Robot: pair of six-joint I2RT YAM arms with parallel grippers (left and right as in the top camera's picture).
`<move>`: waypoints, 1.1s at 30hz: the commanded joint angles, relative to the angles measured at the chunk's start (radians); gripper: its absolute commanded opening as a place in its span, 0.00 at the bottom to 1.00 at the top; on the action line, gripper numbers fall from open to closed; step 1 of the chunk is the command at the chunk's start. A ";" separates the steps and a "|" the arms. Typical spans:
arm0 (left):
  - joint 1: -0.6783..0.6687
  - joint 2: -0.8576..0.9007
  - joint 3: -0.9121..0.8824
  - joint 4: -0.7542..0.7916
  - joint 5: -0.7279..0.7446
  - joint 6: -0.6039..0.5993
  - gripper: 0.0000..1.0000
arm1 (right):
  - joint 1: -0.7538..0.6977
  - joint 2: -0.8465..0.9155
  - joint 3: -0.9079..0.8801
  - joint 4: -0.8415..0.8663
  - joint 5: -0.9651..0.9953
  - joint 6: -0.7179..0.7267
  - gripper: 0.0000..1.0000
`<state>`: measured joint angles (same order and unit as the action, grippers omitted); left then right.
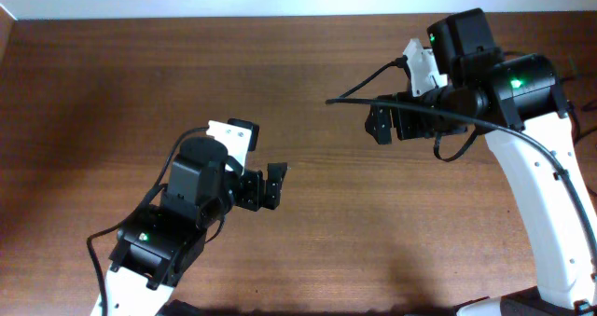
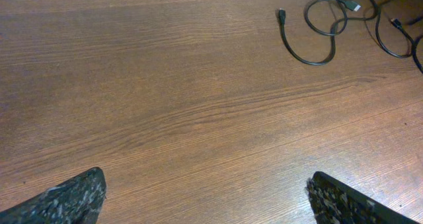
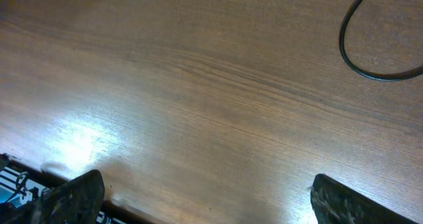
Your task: Untangle cables
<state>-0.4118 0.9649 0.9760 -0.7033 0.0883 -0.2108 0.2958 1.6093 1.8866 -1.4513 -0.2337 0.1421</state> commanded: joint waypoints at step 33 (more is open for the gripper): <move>0.003 -0.049 -0.047 -0.166 -0.046 0.070 0.99 | 0.005 0.004 -0.005 0.000 0.009 -0.006 0.99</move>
<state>-0.4118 0.9268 0.9764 -0.8509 0.0834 -0.1722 0.2958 1.6093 1.8866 -1.4517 -0.2333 0.1421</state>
